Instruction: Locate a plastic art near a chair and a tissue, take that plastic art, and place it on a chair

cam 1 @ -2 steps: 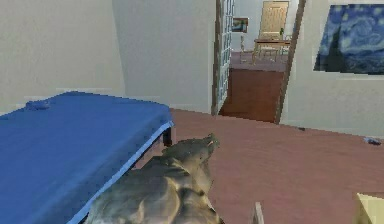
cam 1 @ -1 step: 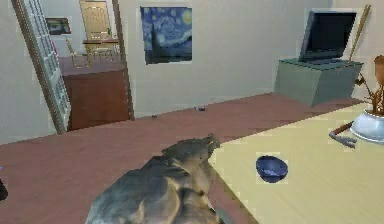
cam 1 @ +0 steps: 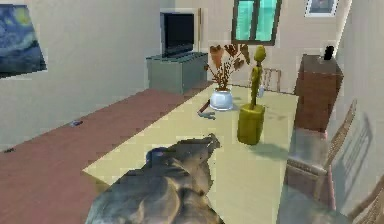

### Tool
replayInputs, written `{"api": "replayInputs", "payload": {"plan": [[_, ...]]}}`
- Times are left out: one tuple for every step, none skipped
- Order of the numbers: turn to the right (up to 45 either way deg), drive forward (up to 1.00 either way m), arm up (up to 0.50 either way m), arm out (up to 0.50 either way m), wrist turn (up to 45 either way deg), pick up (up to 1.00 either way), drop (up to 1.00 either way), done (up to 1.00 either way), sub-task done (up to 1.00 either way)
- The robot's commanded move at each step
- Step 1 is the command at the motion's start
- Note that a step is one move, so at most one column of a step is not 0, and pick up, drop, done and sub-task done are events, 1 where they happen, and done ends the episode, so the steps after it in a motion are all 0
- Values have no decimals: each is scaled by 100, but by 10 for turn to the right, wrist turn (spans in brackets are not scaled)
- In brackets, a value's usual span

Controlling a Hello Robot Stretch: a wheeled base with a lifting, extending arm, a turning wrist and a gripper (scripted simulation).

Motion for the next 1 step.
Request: {"api": "replayInputs", "payload": {"plan": [[-450, 0, 0, 0, 0, 0, 0, 0, 0]]}}
